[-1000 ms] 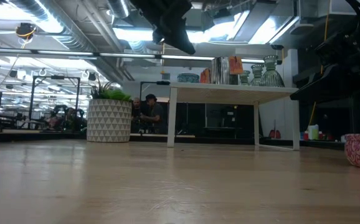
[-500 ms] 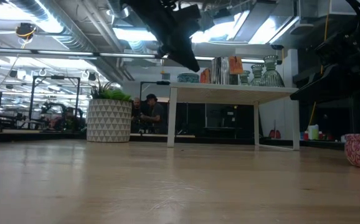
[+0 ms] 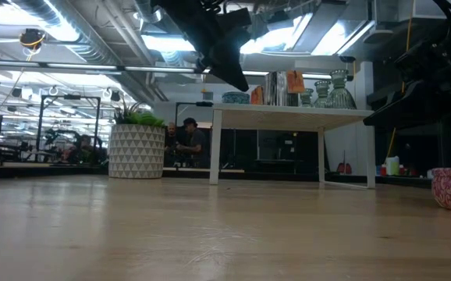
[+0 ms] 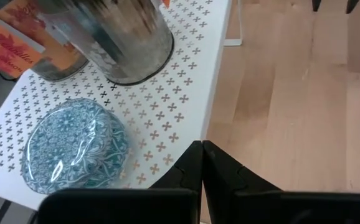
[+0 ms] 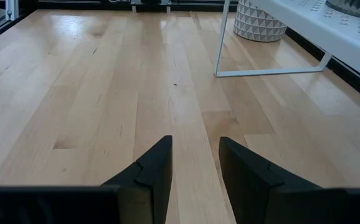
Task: Pick & Place candle stick holders
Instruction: Put the blue scented candle on the shelf
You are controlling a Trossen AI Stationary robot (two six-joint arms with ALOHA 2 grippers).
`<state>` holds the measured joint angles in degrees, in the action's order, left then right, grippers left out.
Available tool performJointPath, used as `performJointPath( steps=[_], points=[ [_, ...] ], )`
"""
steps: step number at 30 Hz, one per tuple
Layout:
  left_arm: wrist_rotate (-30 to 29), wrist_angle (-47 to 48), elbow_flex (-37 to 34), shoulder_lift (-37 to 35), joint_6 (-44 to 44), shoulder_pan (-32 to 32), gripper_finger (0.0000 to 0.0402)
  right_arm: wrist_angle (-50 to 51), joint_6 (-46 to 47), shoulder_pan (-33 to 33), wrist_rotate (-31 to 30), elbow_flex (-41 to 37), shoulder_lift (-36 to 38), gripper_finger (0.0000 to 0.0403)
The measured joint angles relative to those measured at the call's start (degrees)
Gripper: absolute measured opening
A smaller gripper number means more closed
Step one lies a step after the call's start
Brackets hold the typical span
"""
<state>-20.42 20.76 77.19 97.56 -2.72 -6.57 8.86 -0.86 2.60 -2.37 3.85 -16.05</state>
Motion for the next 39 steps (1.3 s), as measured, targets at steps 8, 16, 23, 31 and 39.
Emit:
performJointPath(
  steps=[8, 16, 23, 31, 39],
  points=[
    [-0.1, 0.0, 0.0, 0.0, -0.2, -0.8, 0.0001, 0.0, 0.0, 0.0, 0.0, 0.0, 0.0, 0.0135],
    [-3.0, 0.0, 0.0, 0.0, -2.5, -2.2, 0.0001, 0.0, 0.0, 0.0, 0.0, 0.0, 0.0, 0.0135],
    [-1.8, 0.0, 0.0, 0.0, -2.7, -5.6, 0.0001, 0.0, 0.0, 0.0, 0.0, 0.0, 0.0, 0.0135],
    [5.5, -0.1, 0.0, 0.2, -2.6, -10.5, 0.0001, 0.0, 0.0, 0.0, 0.0, 0.0, 0.0, 0.0135],
    [6.5, -4.2, 0.0, 0.2, -4.3, -12.9, 0.0001, 0.0, 0.0, 0.0, 0.0, 0.0, 0.0, 0.0135]
  ],
)
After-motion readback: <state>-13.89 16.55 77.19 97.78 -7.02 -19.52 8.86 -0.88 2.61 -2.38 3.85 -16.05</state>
